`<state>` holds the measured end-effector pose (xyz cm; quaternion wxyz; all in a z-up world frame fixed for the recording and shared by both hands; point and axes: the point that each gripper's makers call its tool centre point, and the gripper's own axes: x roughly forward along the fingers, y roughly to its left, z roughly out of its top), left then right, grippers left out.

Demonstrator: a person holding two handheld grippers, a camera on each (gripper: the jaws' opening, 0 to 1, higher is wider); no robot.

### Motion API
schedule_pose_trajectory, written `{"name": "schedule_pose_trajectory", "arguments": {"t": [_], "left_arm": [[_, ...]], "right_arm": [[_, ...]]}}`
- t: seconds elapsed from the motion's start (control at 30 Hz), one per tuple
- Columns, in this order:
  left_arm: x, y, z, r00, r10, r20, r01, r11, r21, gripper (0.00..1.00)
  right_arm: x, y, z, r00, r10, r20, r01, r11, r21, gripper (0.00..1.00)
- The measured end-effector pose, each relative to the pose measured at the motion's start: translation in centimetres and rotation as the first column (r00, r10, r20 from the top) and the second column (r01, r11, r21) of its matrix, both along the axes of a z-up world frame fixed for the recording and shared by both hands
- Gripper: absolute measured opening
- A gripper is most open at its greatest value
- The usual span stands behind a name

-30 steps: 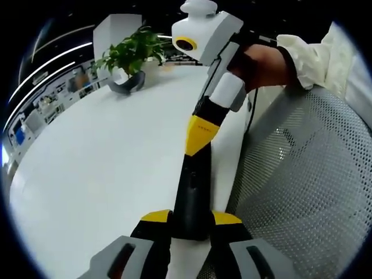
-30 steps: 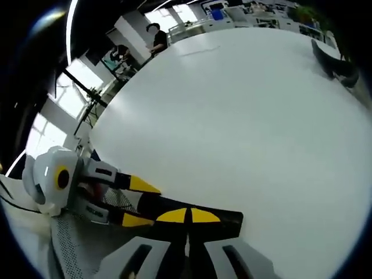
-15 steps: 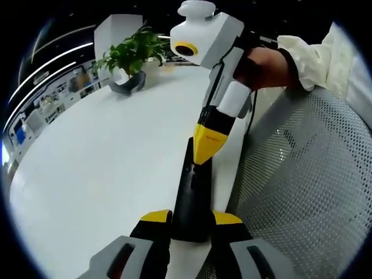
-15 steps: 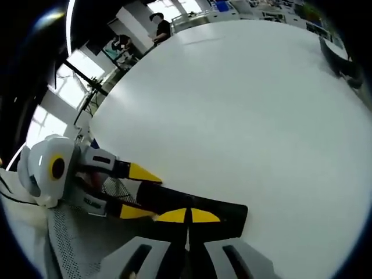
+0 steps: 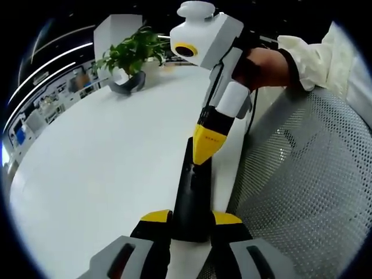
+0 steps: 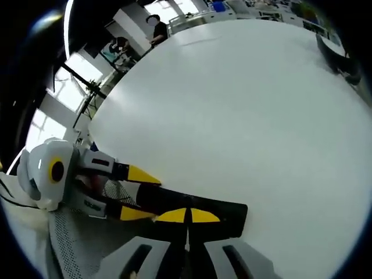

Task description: Press the specified remote control buttons in sequence, fully releasing each button before pressing the next.

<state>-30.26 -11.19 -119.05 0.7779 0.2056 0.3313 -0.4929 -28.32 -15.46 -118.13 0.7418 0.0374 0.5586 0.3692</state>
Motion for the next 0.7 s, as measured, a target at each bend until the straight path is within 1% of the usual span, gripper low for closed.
{"name": "schedule_pose_trajectory", "arguments": {"t": [0.17, 0.33, 0.47, 0.6, 0.63, 0.7], "left_arm": [[0.0, 0.0, 0.01, 1.0, -0.003, 0.001, 0.003, 1.0, 0.001, 0.25], [0.01, -0.01, 0.04, 1.0, -0.015, 0.005, 0.015, 1.0, -0.002, 0.24], [0.01, 0.0, 0.04, 1.0, -0.017, 0.005, 0.017, 1.0, -0.001, 0.24], [-0.02, 0.02, 0.05, 1.0, -0.016, 0.004, 0.016, 1.0, -0.002, 0.25], [-0.01, 0.02, 0.05, 1.0, -0.015, 0.004, 0.015, 1.0, -0.002, 0.25], [-0.02, 0.03, 0.06, 1.0, -0.014, 0.004, 0.014, 1.0, -0.002, 0.25]], "right_arm": [[0.03, 0.0, 0.05, 1.0, -0.014, -0.011, 0.014, 1.0, 0.005, 0.0], [-0.07, 0.1, 0.08, 1.0, -0.004, 0.006, 0.004, 1.0, -0.01, 0.0], [-0.03, -0.02, 0.07, 1.0, -0.013, 0.002, 0.013, 1.0, -0.01, 0.0], [-0.28, -0.4, 0.08, 1.0, -0.014, -0.007, 0.014, 1.0, -0.028, 0.0], [-0.33, -0.61, 0.08, 1.0, -0.005, -0.002, 0.005, 0.999, -0.049, 0.0], [-0.32, -0.75, 0.03, 1.0, -0.002, 0.007, 0.003, 0.998, -0.063, 0.0]]}}
